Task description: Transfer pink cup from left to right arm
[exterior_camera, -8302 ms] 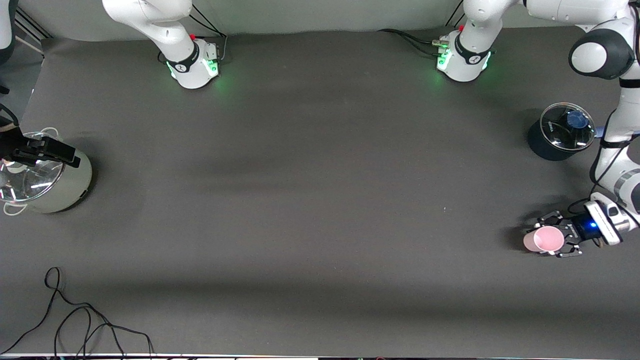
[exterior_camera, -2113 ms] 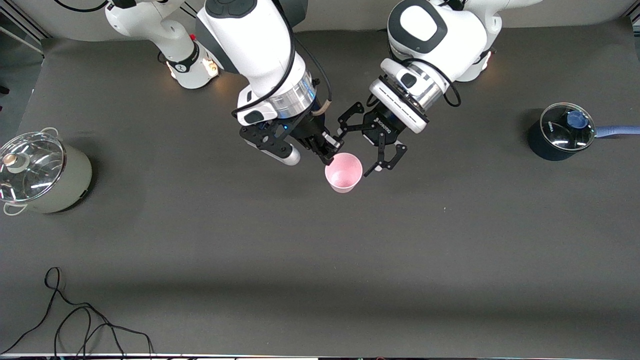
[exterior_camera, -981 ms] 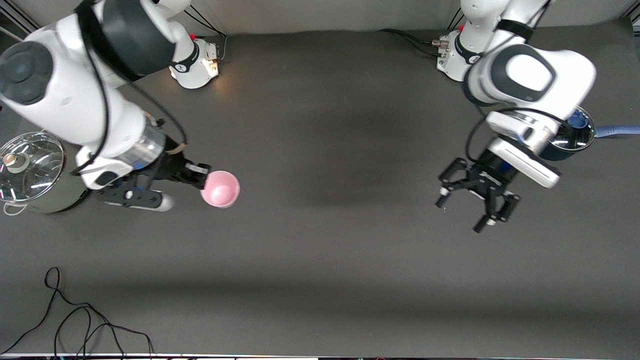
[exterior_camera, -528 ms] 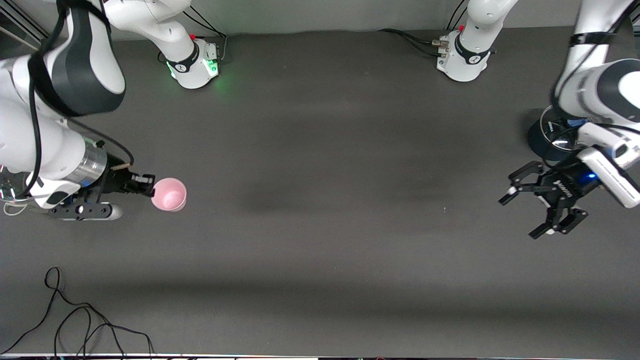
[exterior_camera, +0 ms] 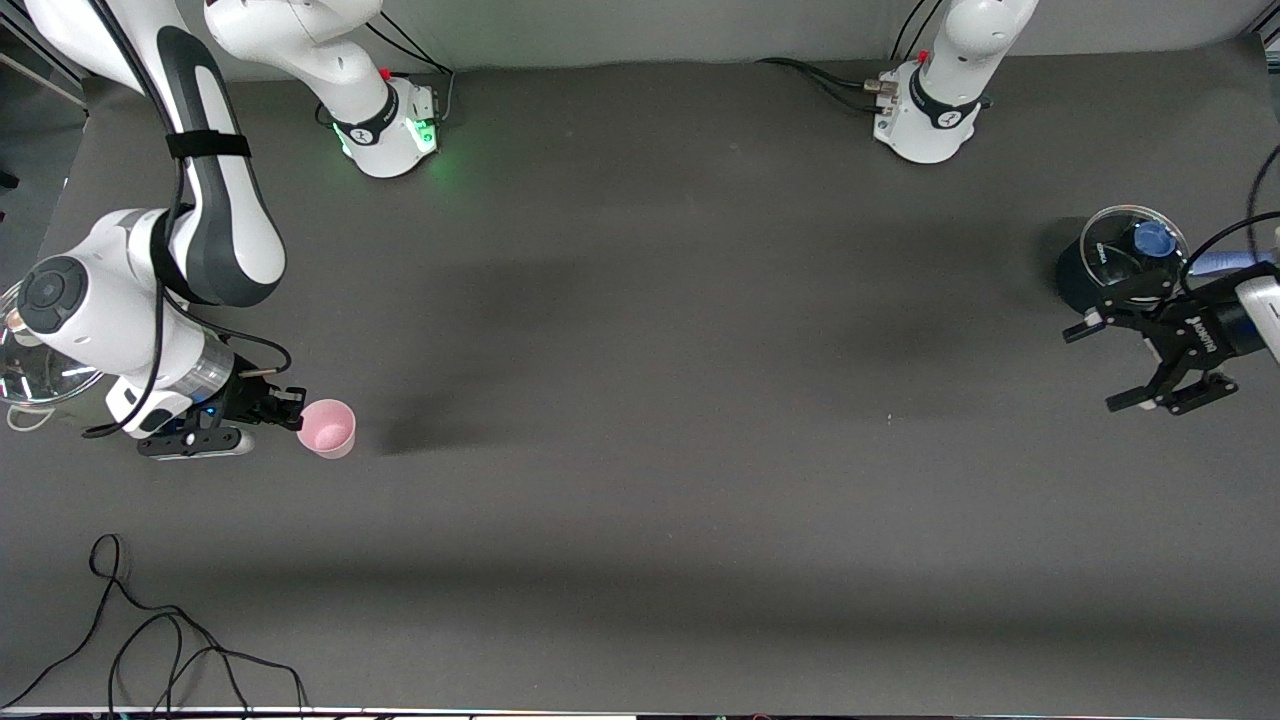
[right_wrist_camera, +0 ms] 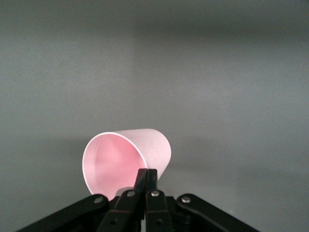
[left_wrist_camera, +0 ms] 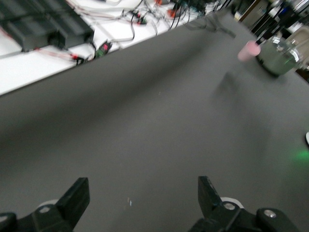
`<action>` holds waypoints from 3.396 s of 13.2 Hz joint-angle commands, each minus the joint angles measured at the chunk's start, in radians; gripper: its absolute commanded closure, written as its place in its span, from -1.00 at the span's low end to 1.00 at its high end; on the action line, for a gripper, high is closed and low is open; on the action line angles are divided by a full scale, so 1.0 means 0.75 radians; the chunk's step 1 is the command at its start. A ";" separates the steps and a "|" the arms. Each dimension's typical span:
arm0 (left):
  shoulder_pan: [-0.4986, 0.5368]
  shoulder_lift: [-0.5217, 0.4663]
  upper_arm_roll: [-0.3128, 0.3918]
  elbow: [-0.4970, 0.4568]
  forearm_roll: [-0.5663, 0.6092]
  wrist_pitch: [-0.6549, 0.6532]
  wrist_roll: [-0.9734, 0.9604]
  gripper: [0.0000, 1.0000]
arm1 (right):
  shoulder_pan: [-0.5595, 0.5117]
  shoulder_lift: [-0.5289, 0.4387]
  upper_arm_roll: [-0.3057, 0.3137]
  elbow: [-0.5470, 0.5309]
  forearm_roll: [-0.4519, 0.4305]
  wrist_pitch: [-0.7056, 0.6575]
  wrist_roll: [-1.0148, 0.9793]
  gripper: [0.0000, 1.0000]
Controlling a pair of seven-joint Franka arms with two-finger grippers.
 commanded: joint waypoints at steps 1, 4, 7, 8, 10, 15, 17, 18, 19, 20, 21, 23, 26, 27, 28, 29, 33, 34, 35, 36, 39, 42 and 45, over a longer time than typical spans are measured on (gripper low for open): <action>-0.009 -0.030 -0.027 0.108 0.257 -0.094 -0.308 -1.00 | 0.012 0.016 -0.040 -0.073 0.082 0.119 -0.115 1.00; -0.127 -0.048 -0.038 0.170 0.608 -0.171 -0.633 -1.00 | -0.017 0.082 -0.040 -0.122 0.131 0.243 -0.216 1.00; -0.209 -0.048 -0.038 0.235 0.775 -0.290 -0.852 -1.00 | -0.015 0.110 -0.040 -0.124 0.146 0.276 -0.224 1.00; -0.212 -0.046 -0.038 0.254 0.813 -0.297 -0.910 -1.00 | -0.015 0.125 -0.040 -0.126 0.148 0.299 -0.224 1.00; -0.214 -0.046 -0.038 0.284 0.889 -0.319 -1.004 -1.00 | -0.015 0.137 -0.036 -0.141 0.148 0.342 -0.224 1.00; -0.220 -0.066 -0.040 0.297 0.918 -0.387 -1.425 -1.00 | -0.015 0.107 -0.038 -0.139 0.148 0.281 -0.236 -0.99; -0.269 -0.085 -0.038 0.293 0.967 -0.389 -1.475 -1.00 | -0.017 0.056 -0.040 -0.126 0.148 0.205 -0.238 -0.99; -0.279 -0.101 -0.038 0.289 0.969 -0.387 -1.505 -1.00 | -0.019 0.017 -0.042 -0.118 0.148 0.146 -0.236 -0.99; -0.291 -0.111 -0.038 0.289 0.969 -0.387 -1.517 -1.00 | -0.019 -0.034 -0.050 -0.106 0.148 0.083 -0.222 -0.99; -0.298 -0.113 -0.038 0.289 0.969 -0.385 -1.520 -1.00 | -0.011 -0.085 -0.072 -0.096 0.148 0.019 -0.220 -0.99; -0.296 -0.113 -0.038 0.291 0.969 -0.380 -1.520 -1.00 | -0.011 -0.144 -0.099 -0.079 0.144 -0.068 -0.216 -0.99; -0.318 -0.113 -0.026 0.297 0.967 -0.374 -1.520 -1.00 | -0.011 -0.220 -0.146 0.041 0.127 -0.274 -0.155 -0.99; -0.621 -0.111 0.284 0.301 0.963 -0.360 -1.516 -1.00 | -0.011 -0.202 -0.150 0.408 0.064 -0.692 0.019 -0.99; -0.783 -0.111 0.457 0.301 0.955 -0.358 -1.511 -1.00 | -0.005 -0.202 -0.144 0.509 -0.005 -0.786 0.086 -0.99; -0.918 -0.111 0.595 0.301 0.951 -0.356 -1.507 -1.00 | -0.003 -0.202 -0.142 0.599 -0.072 -0.908 0.140 -0.99; -1.031 -0.111 0.704 0.301 0.951 -0.348 -1.507 -1.00 | -0.007 -0.200 -0.142 0.669 -0.095 -1.017 0.146 -0.99; -1.487 -0.113 1.142 0.301 0.951 -0.338 -1.507 -1.00 | -0.017 -0.198 -0.152 0.708 -0.151 -1.114 0.136 -0.99; -1.504 -0.113 1.161 0.303 0.949 -0.335 -1.505 -1.00 | -0.011 -0.198 -0.152 0.710 -0.153 -1.135 0.142 -0.99; -1.502 -0.113 1.161 0.303 0.949 -0.333 -1.497 -1.00 | -0.011 -0.198 -0.150 0.706 -0.157 -1.139 0.142 -0.99; -1.502 -0.113 1.159 0.303 0.949 -0.335 -1.493 -1.00 | -0.007 -0.198 -0.150 0.706 -0.161 -1.141 0.142 -0.99; -1.502 -0.113 1.155 0.317 0.949 -0.340 -1.444 -1.00 | -0.052 -0.192 -0.089 0.712 -0.173 -1.149 0.144 -0.99; -1.488 -0.111 1.140 0.321 0.949 -0.342 -1.399 -1.00 | -0.445 -0.212 0.372 0.710 -0.275 -1.165 0.150 -0.99; -1.439 -0.109 1.087 0.329 0.947 -0.338 -1.399 -1.00 | -0.471 -0.217 0.453 0.698 -0.292 -1.157 0.248 -0.99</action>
